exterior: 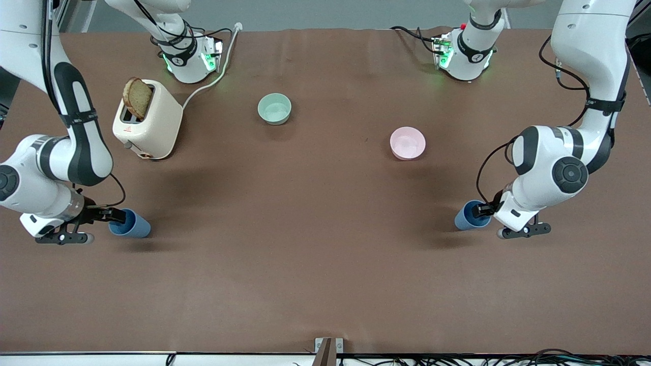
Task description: Stack blue cups with both arms
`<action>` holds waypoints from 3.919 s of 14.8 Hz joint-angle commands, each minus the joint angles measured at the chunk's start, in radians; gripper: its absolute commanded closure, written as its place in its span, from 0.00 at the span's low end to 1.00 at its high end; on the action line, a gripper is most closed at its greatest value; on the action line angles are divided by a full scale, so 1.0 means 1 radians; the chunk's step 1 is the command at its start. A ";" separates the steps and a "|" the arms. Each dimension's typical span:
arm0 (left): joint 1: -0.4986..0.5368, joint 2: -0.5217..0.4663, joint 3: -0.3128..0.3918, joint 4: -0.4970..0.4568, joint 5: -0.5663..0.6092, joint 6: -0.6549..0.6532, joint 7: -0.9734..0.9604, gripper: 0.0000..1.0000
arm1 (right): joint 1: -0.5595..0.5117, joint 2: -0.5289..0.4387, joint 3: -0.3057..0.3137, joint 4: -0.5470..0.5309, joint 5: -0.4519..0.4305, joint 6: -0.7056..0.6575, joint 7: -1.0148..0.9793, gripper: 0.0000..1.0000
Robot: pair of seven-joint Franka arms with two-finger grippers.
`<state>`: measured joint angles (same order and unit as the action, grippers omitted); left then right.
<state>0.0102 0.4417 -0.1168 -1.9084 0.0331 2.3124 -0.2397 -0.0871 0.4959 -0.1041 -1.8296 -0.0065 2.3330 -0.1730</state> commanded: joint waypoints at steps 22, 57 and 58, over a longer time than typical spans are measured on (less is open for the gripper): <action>-0.622 0.213 -0.003 0.344 0.014 -0.054 -0.851 1.00 | 0.046 -0.048 0.012 0.303 0.184 -0.386 0.070 0.98; -0.033 -0.419 0.026 0.491 0.001 -0.800 0.123 0.00 | 0.520 0.104 0.462 0.360 -0.119 -0.201 1.238 0.98; -0.024 -0.419 0.026 0.491 0.001 -0.811 0.135 0.00 | 0.521 0.104 0.463 0.360 -0.119 -0.199 1.238 0.98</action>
<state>-0.0245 0.0355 -0.0817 -1.3925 0.0399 1.5142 -0.1399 0.4335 0.6011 0.3492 -1.4685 -0.1012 2.1311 1.0499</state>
